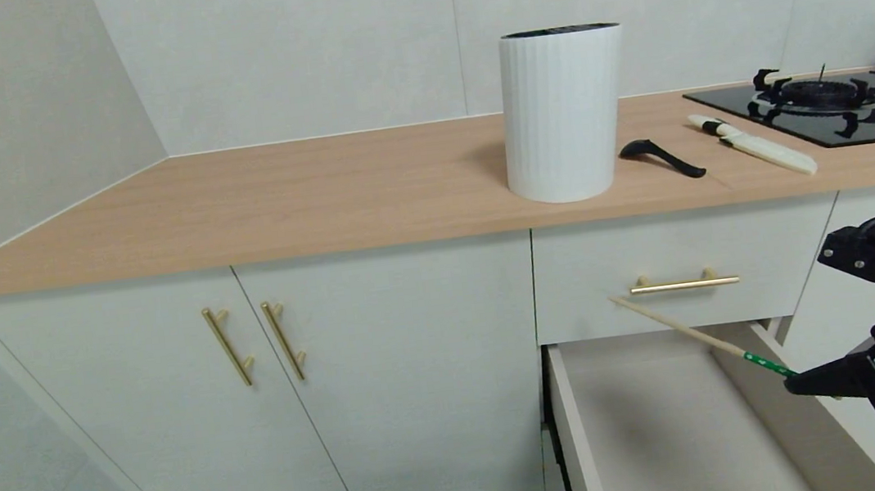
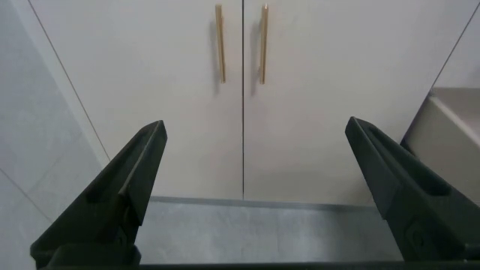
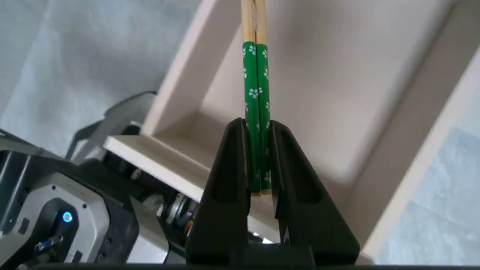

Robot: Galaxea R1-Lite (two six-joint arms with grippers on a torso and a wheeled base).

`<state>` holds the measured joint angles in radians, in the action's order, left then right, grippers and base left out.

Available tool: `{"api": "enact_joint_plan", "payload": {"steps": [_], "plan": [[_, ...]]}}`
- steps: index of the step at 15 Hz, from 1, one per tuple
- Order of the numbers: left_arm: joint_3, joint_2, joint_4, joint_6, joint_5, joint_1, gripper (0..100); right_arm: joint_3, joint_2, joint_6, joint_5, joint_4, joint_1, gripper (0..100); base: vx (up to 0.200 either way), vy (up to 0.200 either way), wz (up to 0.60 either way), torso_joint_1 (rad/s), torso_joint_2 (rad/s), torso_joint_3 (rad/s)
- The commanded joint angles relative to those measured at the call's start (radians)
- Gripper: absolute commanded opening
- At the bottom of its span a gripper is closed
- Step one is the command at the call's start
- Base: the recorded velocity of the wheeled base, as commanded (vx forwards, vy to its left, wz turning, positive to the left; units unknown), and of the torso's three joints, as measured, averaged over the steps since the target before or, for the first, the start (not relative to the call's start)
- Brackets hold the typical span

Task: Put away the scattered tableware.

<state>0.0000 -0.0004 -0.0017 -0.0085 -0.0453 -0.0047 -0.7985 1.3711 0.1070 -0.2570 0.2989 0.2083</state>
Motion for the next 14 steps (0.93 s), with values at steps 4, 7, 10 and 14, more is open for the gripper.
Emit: {"api": "enact_joint_plan", "payload": {"steps": [4, 7, 10, 14], "plan": [[0.0, 0.0, -0.001, -0.001, -0.001, 0.0, 100, 0.015, 0.029, 0.006, -0.001, -0.024, 0.0, 0, 0.0, 0.0, 0.0, -0.134, 0.45, 0.316], [0.0, 0.0, -0.001, 0.001, -0.001, 0.0, 100, 0.022, 0.033, 0.014, -0.001, -0.03, 0.0, 0, 0.0, 0.0, 0.0, -0.051, 0.22, 0.152], [0.0, 0.0, -0.001, -0.001, -0.001, 0.0, 100, 0.035, 0.043, 0.014, 0.001, -0.057, 0.019, 0, 0.0, 0.0, 0.0, -0.002, 0.02, 0.014], [0.0, 0.0, -0.001, -0.001, -0.001, 0.0, 100, 0.038, 0.134, 0.003, 0.016, -0.077, 0.054, 0, 0.0, 0.0, 0.0, 0.0, 0.0, 0.0]]}}
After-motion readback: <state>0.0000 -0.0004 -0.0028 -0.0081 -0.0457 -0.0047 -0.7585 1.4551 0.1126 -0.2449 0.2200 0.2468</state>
